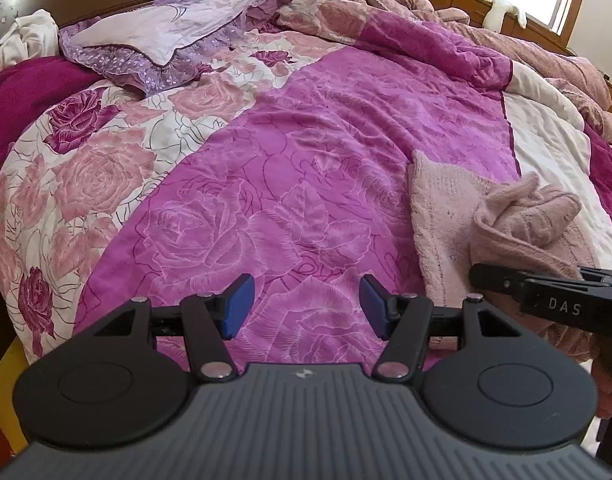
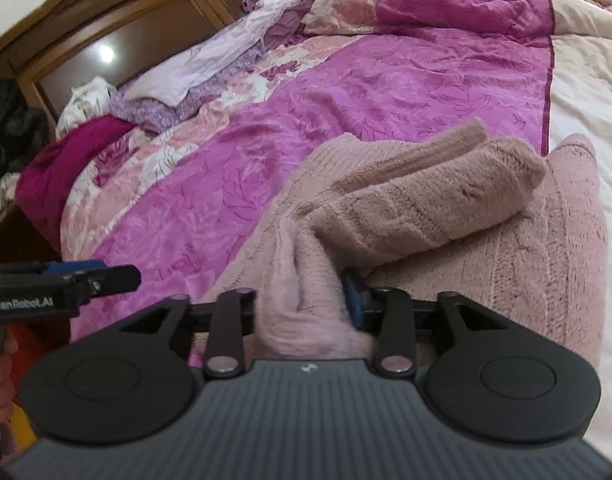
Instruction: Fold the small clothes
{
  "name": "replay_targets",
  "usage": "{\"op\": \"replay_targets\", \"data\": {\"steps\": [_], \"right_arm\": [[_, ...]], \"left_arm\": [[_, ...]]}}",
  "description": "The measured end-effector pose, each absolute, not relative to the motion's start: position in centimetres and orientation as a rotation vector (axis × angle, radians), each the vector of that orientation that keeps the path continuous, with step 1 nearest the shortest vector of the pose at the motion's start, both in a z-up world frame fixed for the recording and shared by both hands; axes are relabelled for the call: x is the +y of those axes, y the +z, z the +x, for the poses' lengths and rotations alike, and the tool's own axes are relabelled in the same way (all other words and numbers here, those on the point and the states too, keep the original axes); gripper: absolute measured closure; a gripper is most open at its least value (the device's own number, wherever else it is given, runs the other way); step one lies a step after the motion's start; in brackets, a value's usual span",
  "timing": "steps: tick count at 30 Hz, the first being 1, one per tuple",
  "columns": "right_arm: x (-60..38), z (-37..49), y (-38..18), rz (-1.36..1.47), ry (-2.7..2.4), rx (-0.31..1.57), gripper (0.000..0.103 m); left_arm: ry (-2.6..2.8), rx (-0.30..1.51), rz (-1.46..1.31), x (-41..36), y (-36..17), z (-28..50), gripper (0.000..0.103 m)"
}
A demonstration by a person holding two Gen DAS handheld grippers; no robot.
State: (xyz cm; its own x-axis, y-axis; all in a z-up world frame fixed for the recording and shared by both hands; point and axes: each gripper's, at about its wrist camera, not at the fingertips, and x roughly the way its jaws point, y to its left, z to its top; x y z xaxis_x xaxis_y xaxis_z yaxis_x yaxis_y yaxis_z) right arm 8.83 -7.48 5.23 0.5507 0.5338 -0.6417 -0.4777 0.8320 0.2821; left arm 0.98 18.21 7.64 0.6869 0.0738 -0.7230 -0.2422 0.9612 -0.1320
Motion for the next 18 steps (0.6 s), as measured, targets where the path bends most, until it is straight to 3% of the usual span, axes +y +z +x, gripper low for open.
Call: {"op": "replay_targets", "data": {"steps": [3, 18], "right_arm": [[-8.1, 8.1, 5.1, 0.14, 0.6, 0.762, 0.05], [-13.3, 3.7, 8.2, 0.401, 0.541, 0.702, 0.045]], "left_arm": [[0.175, 0.789, -0.232, 18.1, 8.1, 0.7, 0.037], [0.151, 0.751, -0.18, 16.5, 10.2, -0.9, 0.037]]}}
